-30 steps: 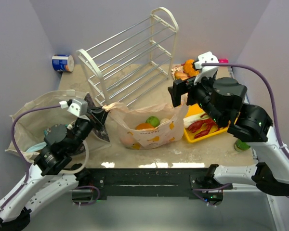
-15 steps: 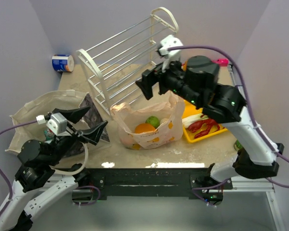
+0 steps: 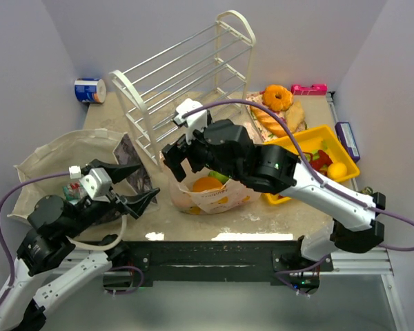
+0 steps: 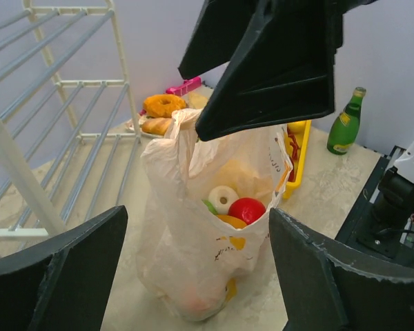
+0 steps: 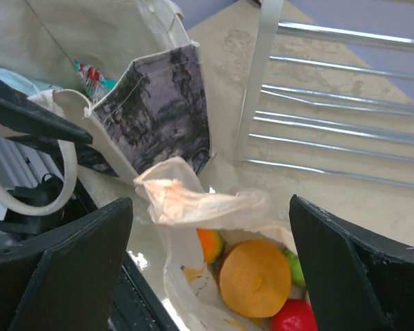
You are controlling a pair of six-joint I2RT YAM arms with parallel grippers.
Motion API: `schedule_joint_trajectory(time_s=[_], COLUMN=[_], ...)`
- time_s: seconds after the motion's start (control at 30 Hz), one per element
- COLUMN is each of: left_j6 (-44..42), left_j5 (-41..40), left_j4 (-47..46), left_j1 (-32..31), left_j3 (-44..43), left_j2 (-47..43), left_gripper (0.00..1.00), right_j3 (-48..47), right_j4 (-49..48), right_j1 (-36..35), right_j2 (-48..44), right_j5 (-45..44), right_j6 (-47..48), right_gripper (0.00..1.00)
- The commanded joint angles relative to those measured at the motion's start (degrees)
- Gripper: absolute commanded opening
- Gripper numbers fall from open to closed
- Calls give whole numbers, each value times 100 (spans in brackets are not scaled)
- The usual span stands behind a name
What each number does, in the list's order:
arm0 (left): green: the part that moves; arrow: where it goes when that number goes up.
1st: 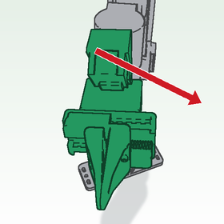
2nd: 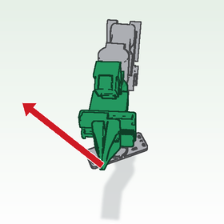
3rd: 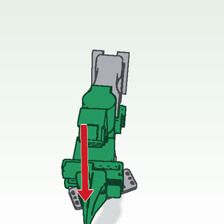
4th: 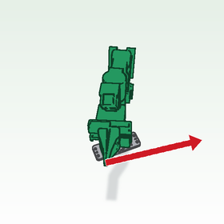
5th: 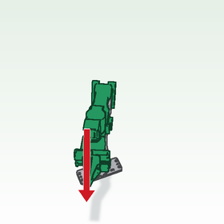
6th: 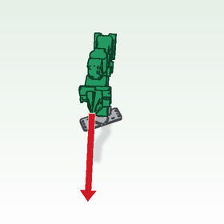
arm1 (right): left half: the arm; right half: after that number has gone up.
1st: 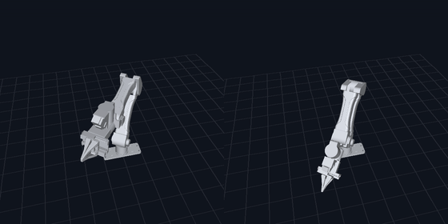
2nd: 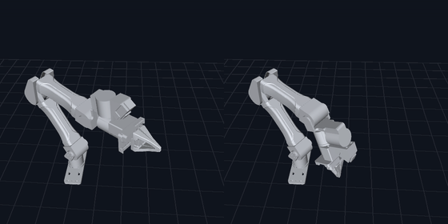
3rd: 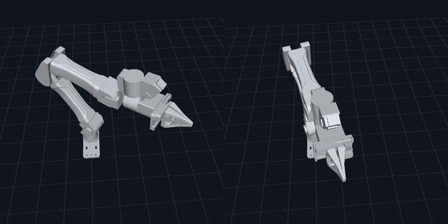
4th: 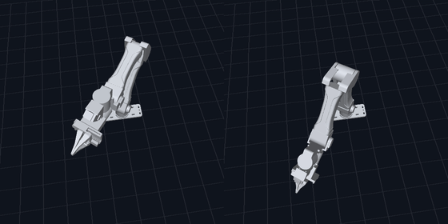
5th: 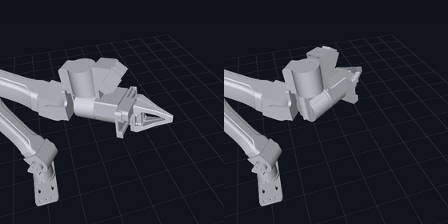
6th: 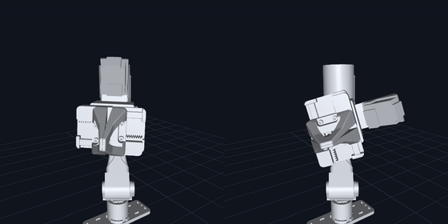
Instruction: Place the mixed food into the grocery bags and tie them
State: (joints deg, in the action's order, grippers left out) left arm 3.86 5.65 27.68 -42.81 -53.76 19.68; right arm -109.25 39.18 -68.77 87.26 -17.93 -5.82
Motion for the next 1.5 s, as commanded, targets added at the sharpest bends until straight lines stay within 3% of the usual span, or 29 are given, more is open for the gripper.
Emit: schedule_joint_trajectory(time_s=[0.0,0.27,0.33,0.5,0.8,1.0,1.2,1.33,1.47], left_j6=[-96,-61,-43,-26,-34,-34,159,282,195], left_j5=[121,156,121,112,164,252,340,375,639], left_j4=[-43,-202,-272,-307,-378,-492,-1167,-2019,-3002], left_j1=[9,9,9,9,9,0,0,9,18], left_j3=[84,234,295,357,366,453,726,1068,1271], left_j2=[123,194,176,194,203,255,396,589,1036], left_gripper=[83,83,88,95,97,98,100,100,100], right_j3=[851,1160,1134,923,712,826,1213,1468,1731], right_j4=[-1376,-2106,-2195,-2037,-1782,-2037,-2520,-2442,-2274], right_j1=[-276,-760,-883,-954,-1033,-1024,-954,-621,203], right_j2=[-753,-562,-404,-131,238,239,-139,-446,-850], right_j5=[-992,-1967,-2240,-2513,-3277,-3682,-3218,-2173,-51], right_j6=[-708,-815,-824,-1052,-1035,-596,-209,-173,-191], right_gripper=[99,99,99,99,95,68,28,15,7])
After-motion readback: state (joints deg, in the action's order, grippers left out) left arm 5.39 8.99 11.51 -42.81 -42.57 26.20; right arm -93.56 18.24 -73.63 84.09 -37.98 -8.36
